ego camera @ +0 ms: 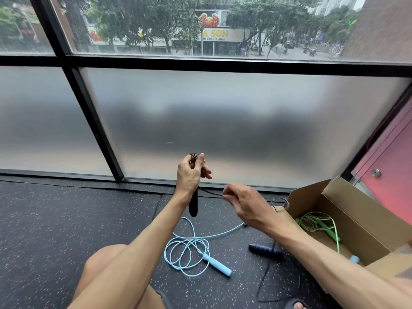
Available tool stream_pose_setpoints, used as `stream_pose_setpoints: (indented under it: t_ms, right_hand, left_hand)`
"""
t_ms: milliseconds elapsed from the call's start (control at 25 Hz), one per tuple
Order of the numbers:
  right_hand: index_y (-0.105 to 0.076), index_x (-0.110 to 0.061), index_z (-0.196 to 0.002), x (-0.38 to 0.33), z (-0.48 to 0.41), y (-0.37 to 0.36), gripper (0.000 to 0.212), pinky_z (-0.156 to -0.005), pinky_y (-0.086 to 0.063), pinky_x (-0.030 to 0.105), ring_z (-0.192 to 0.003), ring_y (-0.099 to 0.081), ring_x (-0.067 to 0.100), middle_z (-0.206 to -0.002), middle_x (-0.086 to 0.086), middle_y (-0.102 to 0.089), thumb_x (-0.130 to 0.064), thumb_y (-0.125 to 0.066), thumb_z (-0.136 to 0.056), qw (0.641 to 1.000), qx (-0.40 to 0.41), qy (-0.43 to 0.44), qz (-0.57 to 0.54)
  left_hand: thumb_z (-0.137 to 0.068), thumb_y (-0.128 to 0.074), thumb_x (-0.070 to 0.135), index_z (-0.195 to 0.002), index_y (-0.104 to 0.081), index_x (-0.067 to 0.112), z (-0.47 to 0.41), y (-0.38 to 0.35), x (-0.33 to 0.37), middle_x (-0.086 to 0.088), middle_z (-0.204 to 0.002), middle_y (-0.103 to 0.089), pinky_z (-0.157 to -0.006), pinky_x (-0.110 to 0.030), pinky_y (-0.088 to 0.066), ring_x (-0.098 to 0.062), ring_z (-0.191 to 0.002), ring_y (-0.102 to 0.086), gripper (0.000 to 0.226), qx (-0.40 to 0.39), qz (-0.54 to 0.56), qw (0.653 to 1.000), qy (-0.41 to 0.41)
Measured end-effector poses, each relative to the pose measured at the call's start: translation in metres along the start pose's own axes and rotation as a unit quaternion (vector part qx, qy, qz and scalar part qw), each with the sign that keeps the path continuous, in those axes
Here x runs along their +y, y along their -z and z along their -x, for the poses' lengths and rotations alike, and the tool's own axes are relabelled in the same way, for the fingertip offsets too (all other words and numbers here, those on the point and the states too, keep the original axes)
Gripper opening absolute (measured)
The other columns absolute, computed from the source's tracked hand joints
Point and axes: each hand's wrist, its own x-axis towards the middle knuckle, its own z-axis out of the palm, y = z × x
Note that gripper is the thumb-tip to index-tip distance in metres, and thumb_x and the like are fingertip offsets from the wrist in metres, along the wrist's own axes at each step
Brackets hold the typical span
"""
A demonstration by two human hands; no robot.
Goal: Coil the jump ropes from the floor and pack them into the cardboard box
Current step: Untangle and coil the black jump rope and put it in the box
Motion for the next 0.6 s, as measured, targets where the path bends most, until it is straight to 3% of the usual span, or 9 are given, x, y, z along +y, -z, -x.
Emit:
stream_pose_setpoints:
  t_ms: [160,320,480,600]
  right_hand:
    - [-0.055,-0.02,-0.09,-0.003,-0.009,0.027,0.017,-0.065,-0.048,0.031,-0.071,-0.055,0.011,-0.085,-0.007,-0.057,-0.028,-0.046,-0.102,0.993,0.088,0.051,0.054]
    - [-0.057,-0.018,-0.087,-0.003,-0.013,0.036,0.018,-0.06,-0.047,0.034,-0.066,-0.056,0.013,-0.08,-0.007,-0.062,-0.029,-0.05,-0.1,0.986,0.134,0.062,0.075]
    - [-0.053,-0.019,-0.086,0.004,-0.017,0.039,0.024,-0.055,-0.043,0.032,-0.055,-0.052,0.012,-0.065,-0.01,-0.057,-0.04,-0.054,-0.097,0.989,0.139,0.029,0.052]
    - [-0.05,-0.016,-0.082,0.012,-0.02,0.041,0.035,-0.049,-0.036,0.022,-0.047,-0.043,0.006,-0.056,-0.009,-0.05,-0.049,-0.059,-0.091,0.988,0.148,-0.034,-0.022]
  left_hand:
    - [-0.102,-0.05,0.029,-0.091,-0.057,-0.002,0.007,-0.003,0.007,-0.019,-0.064,-0.065,-0.051,-0.026,-0.05,-0.026,-0.047,-0.061,0.033,-0.147,-0.1,0.984,0.025]
    - [-0.106,-0.036,0.036,-0.082,-0.057,0.004,0.018,-0.015,0.013,0.0,-0.045,-0.046,-0.041,-0.021,-0.034,-0.012,-0.037,-0.039,0.046,-0.265,-0.137,0.95,0.096]
    - [-0.107,-0.032,0.041,-0.064,-0.051,0.011,0.021,-0.015,0.016,0.001,-0.051,-0.024,-0.043,-0.021,-0.023,-0.013,-0.044,-0.019,0.055,-0.321,-0.054,0.934,0.149]
    - [-0.105,-0.03,0.036,-0.062,-0.049,0.014,0.018,-0.013,0.02,0.004,-0.049,-0.015,-0.043,-0.024,-0.017,-0.012,-0.043,-0.011,0.052,-0.388,0.086,0.895,0.201]
